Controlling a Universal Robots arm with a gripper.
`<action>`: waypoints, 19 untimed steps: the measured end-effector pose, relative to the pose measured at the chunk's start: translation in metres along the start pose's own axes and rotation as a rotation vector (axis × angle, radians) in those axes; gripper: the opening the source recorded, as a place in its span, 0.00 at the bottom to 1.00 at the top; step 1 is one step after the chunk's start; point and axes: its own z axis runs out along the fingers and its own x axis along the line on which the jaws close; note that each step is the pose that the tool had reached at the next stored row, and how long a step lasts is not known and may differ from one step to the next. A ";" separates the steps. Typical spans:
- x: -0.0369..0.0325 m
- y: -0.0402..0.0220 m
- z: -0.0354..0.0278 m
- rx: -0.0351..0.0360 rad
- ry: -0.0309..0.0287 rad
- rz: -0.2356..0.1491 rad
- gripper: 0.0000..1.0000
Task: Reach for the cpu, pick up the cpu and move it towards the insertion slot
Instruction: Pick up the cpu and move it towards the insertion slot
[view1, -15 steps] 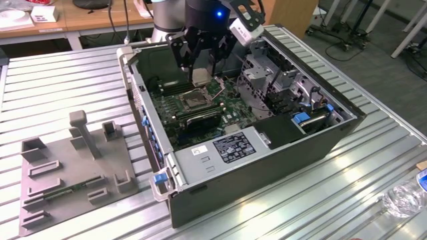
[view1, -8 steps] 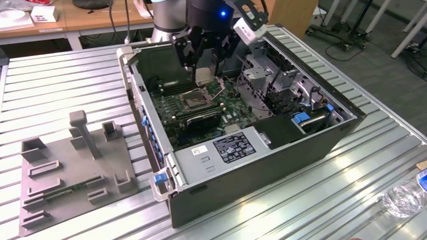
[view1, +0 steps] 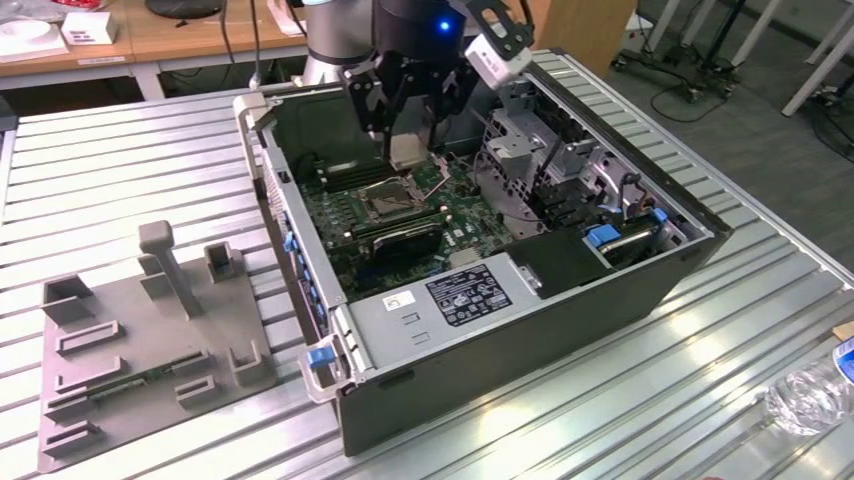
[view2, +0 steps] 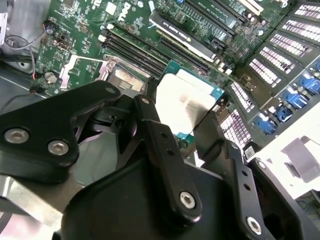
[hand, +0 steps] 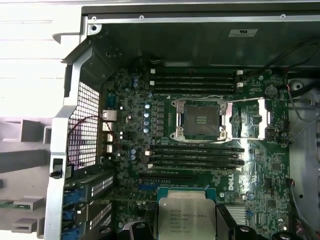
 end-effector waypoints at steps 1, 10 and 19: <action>0.0000 0.0014 0.0004 0.0001 0.0001 0.000 0.54; -0.0004 0.0160 0.0052 0.0000 0.0000 0.000 0.54; -0.0004 0.0196 0.0059 0.0001 0.0001 0.000 0.54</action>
